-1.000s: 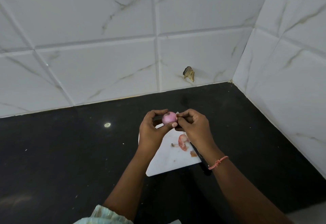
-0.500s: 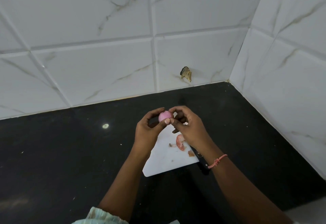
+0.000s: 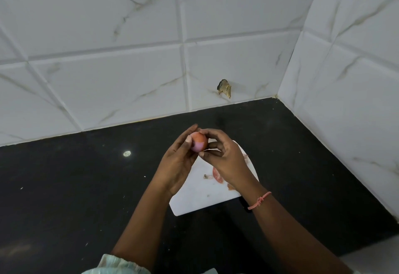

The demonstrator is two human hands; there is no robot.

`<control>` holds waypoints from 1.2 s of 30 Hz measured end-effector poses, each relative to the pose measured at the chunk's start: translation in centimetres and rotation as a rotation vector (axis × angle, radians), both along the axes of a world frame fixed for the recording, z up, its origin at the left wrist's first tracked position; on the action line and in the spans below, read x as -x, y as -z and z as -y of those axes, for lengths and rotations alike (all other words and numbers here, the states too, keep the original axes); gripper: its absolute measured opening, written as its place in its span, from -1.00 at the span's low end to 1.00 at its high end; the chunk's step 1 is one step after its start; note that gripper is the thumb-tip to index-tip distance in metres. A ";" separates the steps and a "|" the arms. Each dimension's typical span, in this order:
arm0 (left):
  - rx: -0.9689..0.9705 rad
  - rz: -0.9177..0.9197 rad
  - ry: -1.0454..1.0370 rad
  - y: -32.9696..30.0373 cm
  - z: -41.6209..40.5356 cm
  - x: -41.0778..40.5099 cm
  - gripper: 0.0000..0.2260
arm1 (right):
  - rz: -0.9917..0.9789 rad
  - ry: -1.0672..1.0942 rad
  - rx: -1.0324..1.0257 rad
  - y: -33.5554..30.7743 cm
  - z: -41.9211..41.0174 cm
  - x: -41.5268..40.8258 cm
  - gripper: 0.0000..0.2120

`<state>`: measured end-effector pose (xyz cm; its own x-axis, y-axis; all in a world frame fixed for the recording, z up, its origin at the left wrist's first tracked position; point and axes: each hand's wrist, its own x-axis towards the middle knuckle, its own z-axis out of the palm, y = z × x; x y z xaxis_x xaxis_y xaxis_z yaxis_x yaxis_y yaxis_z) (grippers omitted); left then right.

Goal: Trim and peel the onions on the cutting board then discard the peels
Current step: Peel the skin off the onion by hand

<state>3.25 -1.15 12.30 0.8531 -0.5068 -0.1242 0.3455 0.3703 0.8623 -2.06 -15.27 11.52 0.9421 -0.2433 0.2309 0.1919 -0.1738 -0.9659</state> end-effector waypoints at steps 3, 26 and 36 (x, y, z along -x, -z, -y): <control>-0.045 -0.005 0.051 0.2 -0.2 0.1 -0.65 | -0.034 0.019 -0.023 -0.3 0.0 0.2 -0.65; -0.167 0.130 0.012 0.3 0.0 0.4 -0.60 | 0.058 0.025 0.314 -0.6 0.4 0.1 -0.75; -0.261 0.201 0.017 0.8 0.0 0.3 -0.66 | 0.026 0.001 0.414 0.2 0.9 -0.5 -0.73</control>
<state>3.00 -1.17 11.50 0.8653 -0.4945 -0.0815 0.1628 0.1236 0.9789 -1.59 -16.18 11.35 0.9345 -0.1261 0.3329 0.2146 -0.5465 -0.8095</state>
